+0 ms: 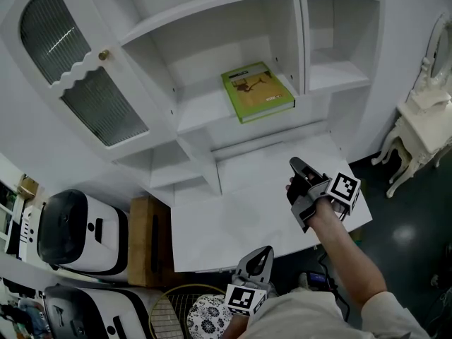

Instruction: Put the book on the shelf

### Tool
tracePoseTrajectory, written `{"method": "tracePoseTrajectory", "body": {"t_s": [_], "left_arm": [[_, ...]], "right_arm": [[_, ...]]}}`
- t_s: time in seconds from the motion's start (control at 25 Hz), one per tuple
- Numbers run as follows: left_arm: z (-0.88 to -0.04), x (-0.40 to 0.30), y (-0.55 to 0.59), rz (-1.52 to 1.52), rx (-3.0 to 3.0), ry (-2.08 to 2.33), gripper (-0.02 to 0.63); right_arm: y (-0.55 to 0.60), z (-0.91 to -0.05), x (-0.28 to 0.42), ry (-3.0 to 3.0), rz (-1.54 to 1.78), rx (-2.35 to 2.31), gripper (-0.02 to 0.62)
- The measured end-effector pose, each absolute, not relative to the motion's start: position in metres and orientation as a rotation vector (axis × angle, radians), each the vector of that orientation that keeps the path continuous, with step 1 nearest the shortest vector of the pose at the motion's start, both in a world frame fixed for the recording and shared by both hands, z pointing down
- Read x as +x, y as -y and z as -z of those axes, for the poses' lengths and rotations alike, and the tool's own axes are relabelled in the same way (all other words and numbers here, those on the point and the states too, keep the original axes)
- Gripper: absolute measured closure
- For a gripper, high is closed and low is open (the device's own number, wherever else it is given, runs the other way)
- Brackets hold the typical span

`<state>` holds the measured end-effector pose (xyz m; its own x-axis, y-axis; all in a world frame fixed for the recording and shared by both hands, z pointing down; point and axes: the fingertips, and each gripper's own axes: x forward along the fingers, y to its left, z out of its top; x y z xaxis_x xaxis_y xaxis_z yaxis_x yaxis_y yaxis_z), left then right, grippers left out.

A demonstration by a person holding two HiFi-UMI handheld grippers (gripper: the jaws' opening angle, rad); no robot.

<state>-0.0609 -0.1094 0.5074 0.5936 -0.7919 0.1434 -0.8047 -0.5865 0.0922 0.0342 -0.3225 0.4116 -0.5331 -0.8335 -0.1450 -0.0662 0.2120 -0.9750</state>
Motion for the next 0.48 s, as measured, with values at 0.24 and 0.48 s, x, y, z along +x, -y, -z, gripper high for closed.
{"method": "tracePoseTrajectory", "body": {"t_s": [0.24, 0.48], "left_arm": [[-0.509, -0.057, 0.104, -0.127, 2.674, 1.336, 0.603], [-0.507, -0.054, 0.102, -0.120, 2.682, 1.330, 0.603]], "right_arm": [[0.301, -0.421, 0.034, -1.947, 1.328, -0.879, 0.577], [0.272, -0.427, 0.028, -2.189, 1.156, -0.937, 0.577]]}}
